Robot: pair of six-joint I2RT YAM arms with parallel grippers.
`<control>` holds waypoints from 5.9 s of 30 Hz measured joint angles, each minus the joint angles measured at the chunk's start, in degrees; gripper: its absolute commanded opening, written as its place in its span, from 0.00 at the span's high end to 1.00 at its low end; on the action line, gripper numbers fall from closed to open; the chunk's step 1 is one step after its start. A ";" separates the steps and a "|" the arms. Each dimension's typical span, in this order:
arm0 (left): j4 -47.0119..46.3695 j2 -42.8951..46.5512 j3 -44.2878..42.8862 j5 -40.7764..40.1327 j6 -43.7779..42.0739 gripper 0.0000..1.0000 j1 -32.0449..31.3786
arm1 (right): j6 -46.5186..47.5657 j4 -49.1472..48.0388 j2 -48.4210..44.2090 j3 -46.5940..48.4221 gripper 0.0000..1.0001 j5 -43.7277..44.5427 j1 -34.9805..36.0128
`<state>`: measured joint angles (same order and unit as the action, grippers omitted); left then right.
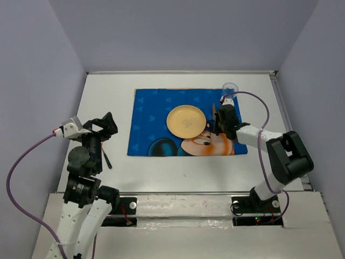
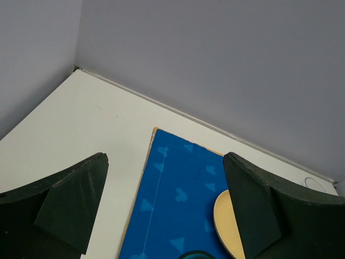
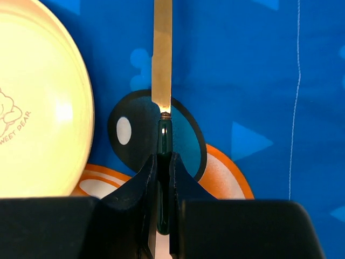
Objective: Set the dinner table for one person
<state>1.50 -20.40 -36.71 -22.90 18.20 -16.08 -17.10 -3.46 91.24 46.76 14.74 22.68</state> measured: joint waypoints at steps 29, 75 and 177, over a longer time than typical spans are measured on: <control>0.02 -0.68 0.00 0.00 0.02 0.01 0.02 | -1.64 0.61 2.19 0.11 0.56 -1.73 -1.29; 40.59 -39.26 -6.58 13.66 17.59 0.27 14.16 | -8.70 4.52 -32.87 -6.49 0.02 -16.92 -1.29; 18.21 -83.69 -36.94 3.10 3.96 0.01 -14.47 | -8.24 4.57 -29.27 -7.37 0.03 -5.49 -1.29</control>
<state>19.70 -104.09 -73.65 -19.79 22.15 -30.55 -25.34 1.10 61.98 39.40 9.26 21.39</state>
